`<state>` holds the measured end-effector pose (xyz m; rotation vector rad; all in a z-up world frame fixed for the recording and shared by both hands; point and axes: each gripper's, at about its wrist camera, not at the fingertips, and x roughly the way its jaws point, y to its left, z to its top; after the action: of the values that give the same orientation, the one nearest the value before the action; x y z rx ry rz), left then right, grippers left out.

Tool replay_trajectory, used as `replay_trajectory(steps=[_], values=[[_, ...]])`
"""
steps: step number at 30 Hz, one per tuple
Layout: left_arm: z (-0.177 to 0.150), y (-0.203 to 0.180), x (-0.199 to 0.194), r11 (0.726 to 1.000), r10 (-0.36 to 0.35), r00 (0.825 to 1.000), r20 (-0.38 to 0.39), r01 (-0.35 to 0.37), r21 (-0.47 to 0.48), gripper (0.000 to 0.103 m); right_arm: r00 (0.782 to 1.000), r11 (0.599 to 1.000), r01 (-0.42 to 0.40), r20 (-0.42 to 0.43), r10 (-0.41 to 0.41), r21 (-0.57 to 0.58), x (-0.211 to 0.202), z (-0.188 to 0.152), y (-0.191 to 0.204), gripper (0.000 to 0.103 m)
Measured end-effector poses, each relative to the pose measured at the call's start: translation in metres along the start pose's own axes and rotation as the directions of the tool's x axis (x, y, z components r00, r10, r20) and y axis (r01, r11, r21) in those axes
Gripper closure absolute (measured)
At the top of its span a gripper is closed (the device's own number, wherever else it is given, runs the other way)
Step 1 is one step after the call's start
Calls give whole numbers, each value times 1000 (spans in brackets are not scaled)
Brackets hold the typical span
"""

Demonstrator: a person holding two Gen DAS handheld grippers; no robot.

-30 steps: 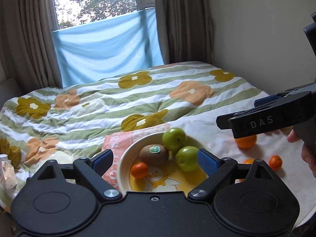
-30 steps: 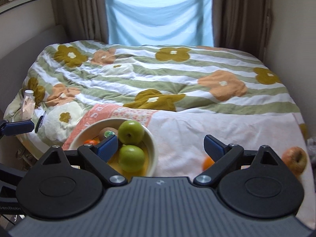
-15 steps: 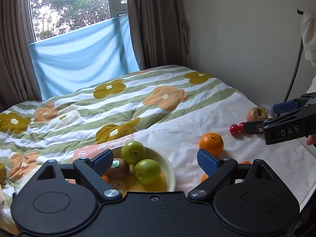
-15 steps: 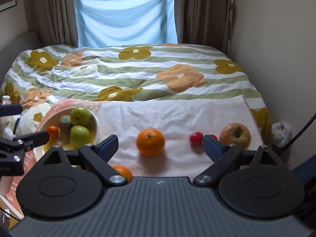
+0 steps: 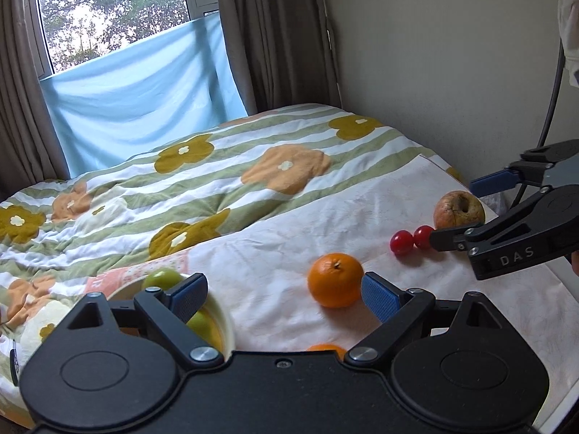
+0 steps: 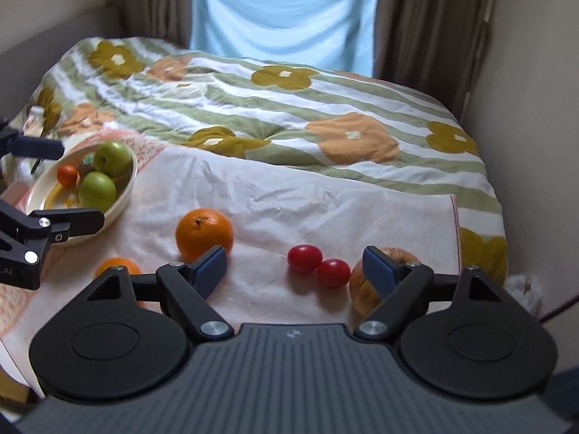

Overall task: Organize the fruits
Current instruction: 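Move both tools back toward the orange and cherry tomatoes, then grasp the large orange with the left tool while the right tool grasps a cherry tomato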

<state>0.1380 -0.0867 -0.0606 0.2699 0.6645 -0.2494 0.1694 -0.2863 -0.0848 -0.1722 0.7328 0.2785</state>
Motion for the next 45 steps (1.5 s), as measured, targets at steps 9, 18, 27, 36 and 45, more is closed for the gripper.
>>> replay_trajectory(steps=[9,18,27,36,45], values=[[9,-30,52,1000,4,997,-82,-6,-25,9,994,973,-110,-27,107,-201,45,-3,-14,19],[11,-42,91,999,14,990,-140,-19,-33,15,986,925,-167,-75,150,-342,78,-8,-11,28],[9,-43,111,999,3,982,-189,-12,-47,22,977,883,-210,-121,175,-419,96,-16,-10,32],[8,-45,121,999,-7,977,-213,-5,-54,36,971,874,-234,-142,191,-426,103,-13,-15,38],[6,-45,118,999,-5,978,-207,-4,-42,37,968,868,-248,-152,201,-430,105,-10,-17,43]])
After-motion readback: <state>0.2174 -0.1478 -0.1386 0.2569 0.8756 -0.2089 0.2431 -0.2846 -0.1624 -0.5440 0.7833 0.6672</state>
